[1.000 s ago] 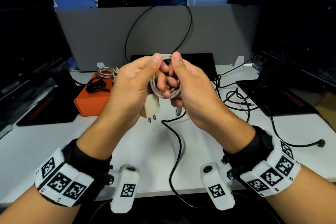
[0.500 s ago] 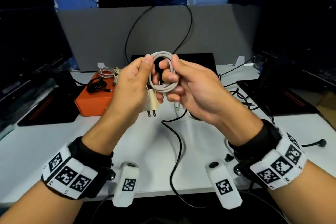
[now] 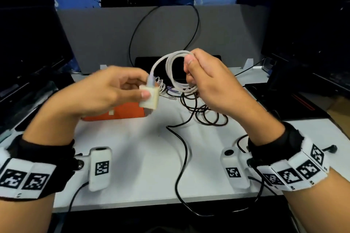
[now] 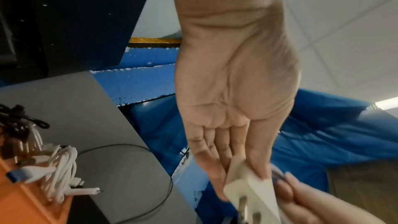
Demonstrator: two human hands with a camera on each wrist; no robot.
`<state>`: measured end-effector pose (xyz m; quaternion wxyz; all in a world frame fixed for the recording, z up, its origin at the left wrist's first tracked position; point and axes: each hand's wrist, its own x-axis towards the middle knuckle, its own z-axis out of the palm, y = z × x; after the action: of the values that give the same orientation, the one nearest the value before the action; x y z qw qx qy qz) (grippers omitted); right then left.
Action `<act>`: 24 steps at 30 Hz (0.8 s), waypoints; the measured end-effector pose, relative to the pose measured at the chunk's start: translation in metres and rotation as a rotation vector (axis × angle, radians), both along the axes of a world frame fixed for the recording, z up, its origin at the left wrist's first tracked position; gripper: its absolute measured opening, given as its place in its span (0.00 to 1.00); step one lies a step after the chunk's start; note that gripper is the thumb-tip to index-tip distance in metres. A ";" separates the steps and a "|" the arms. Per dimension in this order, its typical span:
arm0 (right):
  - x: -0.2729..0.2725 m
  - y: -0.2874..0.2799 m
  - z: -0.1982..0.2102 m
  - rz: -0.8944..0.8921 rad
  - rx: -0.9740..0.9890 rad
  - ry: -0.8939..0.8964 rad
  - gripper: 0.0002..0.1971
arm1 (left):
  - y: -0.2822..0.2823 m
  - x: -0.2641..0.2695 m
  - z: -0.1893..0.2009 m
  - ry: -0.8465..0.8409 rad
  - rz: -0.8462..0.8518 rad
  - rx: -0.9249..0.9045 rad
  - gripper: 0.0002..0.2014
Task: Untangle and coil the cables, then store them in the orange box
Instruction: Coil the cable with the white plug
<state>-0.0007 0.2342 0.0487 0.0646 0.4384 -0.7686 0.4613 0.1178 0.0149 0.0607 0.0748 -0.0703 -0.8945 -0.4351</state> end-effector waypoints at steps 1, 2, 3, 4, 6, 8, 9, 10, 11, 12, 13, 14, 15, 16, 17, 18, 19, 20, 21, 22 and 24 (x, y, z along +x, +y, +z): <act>0.001 0.000 0.000 -0.023 0.033 0.054 0.17 | -0.002 0.002 0.002 0.068 0.039 0.054 0.11; 0.002 -0.001 -0.001 -0.036 0.056 0.089 0.17 | -0.002 0.002 0.003 0.125 0.070 0.126 0.12; 0.005 -0.002 -0.003 -0.039 0.062 0.105 0.17 | 0.000 0.000 0.004 0.171 0.085 0.196 0.12; 0.008 -0.004 -0.005 -0.040 0.057 0.111 0.17 | 0.004 -0.002 0.003 0.207 0.089 0.265 0.13; 0.014 -0.009 -0.009 -0.046 0.027 0.099 0.16 | 0.017 -0.010 -0.002 0.279 0.074 0.433 0.11; 0.014 -0.016 -0.012 -0.051 -0.040 0.051 0.17 | 0.035 -0.018 -0.009 0.371 0.090 0.556 0.09; 0.014 -0.018 -0.013 -0.044 -0.083 -0.004 0.17 | 0.043 -0.021 -0.013 0.425 0.121 0.561 0.09; 0.013 -0.019 -0.013 -0.033 -0.127 -0.077 0.17 | 0.052 -0.023 -0.016 0.482 0.160 0.533 0.09; 0.011 -0.020 -0.014 -0.016 -0.165 -0.149 0.17 | 0.059 -0.024 -0.018 0.541 0.196 0.491 0.10; 0.011 -0.020 -0.014 0.007 -0.190 -0.211 0.18 | 0.065 -0.024 -0.020 0.595 0.220 0.454 0.10; 0.011 -0.019 -0.014 0.033 -0.202 -0.260 0.18 | 0.069 -0.024 -0.021 0.640 0.233 0.427 0.10; 0.011 -0.019 -0.013 0.059 -0.212 -0.301 0.18 | 0.071 -0.024 -0.021 0.670 0.245 0.399 0.09; 0.011 -0.019 -0.012 0.088 -0.225 -0.335 0.18 | 0.071 -0.024 -0.021 0.688 0.256 0.369 0.09; 0.011 -0.019 -0.010 0.115 -0.241 -0.363 0.18 | 0.070 -0.023 -0.021 0.696 0.267 0.340 0.08; 0.011 -0.018 -0.009 0.133 -0.253 -0.379 0.18 | 0.069 -0.023 -0.021 0.702 0.276 0.313 0.08; 0.010 -0.018 -0.008 0.138 -0.258 -0.380 0.18 | 0.068 -0.023 -0.021 0.712 0.285 0.279 0.08; 0.011 -0.017 -0.008 0.129 -0.257 -0.368 0.17 | 0.068 -0.023 -0.023 0.731 0.306 0.224 0.08; 0.012 -0.017 -0.008 0.110 -0.253 -0.348 0.17 | 0.068 -0.023 -0.025 0.761 0.342 0.142 0.08; 0.013 -0.017 -0.009 0.087 -0.252 -0.327 0.17 | 0.070 -0.023 -0.028 0.792 0.383 0.048 0.08; 0.014 -0.017 -0.010 0.071 -0.255 -0.313 0.16 | 0.071 -0.024 -0.031 0.819 0.418 -0.029 0.08; 0.016 -0.017 -0.011 0.055 -0.265 -0.315 0.16 | 0.072 -0.025 -0.035 0.838 0.460 -0.088 0.10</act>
<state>0.0149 0.2171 0.0380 -0.0121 0.3692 -0.6896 0.6229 0.0927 0.0871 0.0256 0.5201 -0.0432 -0.7972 -0.3034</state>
